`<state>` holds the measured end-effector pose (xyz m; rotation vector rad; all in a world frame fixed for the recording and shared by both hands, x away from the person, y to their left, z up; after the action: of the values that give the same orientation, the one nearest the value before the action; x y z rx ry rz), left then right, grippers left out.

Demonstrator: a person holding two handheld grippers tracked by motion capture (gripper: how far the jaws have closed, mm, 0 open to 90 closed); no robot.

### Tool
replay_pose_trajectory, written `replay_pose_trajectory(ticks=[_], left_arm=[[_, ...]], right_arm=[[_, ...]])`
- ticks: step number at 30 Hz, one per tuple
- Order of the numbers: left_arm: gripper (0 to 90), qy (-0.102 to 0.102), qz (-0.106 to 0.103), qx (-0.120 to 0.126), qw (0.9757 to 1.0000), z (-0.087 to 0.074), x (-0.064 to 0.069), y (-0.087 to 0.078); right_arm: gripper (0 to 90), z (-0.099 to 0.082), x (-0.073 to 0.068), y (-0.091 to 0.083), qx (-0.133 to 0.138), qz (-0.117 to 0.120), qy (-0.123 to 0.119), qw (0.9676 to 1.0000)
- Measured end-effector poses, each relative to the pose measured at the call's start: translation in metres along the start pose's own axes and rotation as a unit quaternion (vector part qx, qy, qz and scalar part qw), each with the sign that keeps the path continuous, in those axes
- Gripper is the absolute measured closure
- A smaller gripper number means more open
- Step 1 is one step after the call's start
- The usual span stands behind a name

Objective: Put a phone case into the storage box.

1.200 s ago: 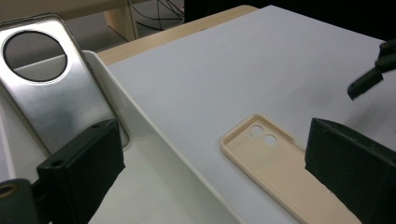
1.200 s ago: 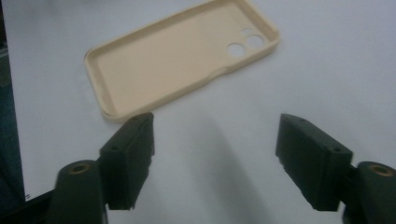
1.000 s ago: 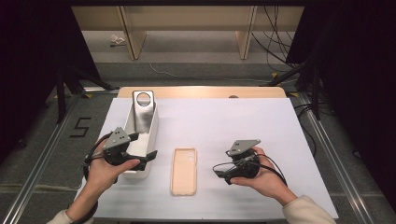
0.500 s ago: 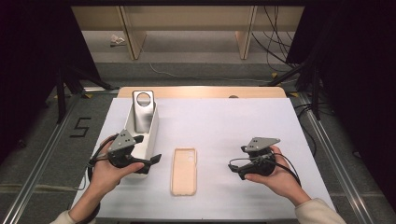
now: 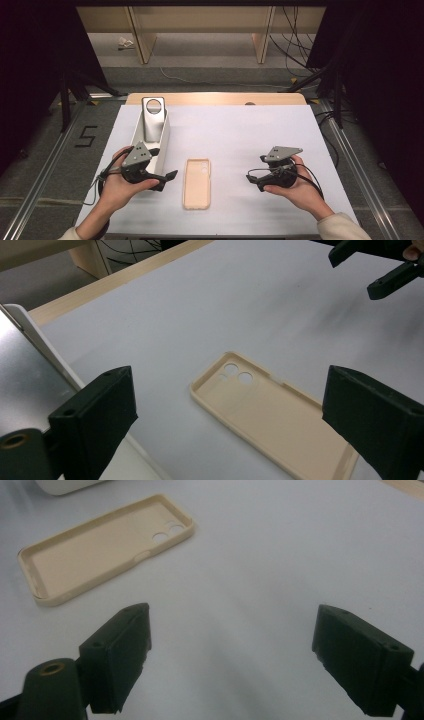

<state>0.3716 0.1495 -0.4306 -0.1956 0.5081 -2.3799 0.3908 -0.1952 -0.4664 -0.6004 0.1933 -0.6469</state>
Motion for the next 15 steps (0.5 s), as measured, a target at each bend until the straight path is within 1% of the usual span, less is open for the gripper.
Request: replay_pose_trajectory(ticks=[5,8,11,13,15], left_arm=[[6.9,0.013,-0.018,-0.010,0.9997,0.002,0.010,0.002],[7.3,0.028,-0.027,-0.022,0.9990,0.001,0.016,0.005],[8.6,0.046,-0.037,-0.038,0.9975,-0.001,0.023,0.009],[9.7,0.057,-0.049,-0.050,0.9959,-0.003,0.028,0.012],[10.5,0.061,-0.060,-0.061,0.9945,-0.005,0.033,0.015]], right_arm=[[16.8,0.000,0.000,0.000,0.000,-0.001,0.001,1.0000],[16.8,0.000,0.001,0.000,0.001,-0.001,0.001,1.0000],[16.8,0.000,0.001,0.000,0.002,-0.001,0.002,1.0000],[16.8,0.000,0.002,0.000,0.002,-0.002,0.002,1.0000],[16.8,0.000,0.002,0.000,0.003,-0.002,0.002,1.0000]])
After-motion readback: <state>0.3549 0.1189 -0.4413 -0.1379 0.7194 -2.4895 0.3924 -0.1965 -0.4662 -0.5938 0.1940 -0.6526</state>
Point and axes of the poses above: each handheld gripper's, and its own axes: y roughly forward along the jaws, z roughly out of its top, x roughly to its right, the point moved 5 cm from there along y, roughly forward along the jaws, and after that the axes turned 6 degrees about x, right-handed, at the moved point
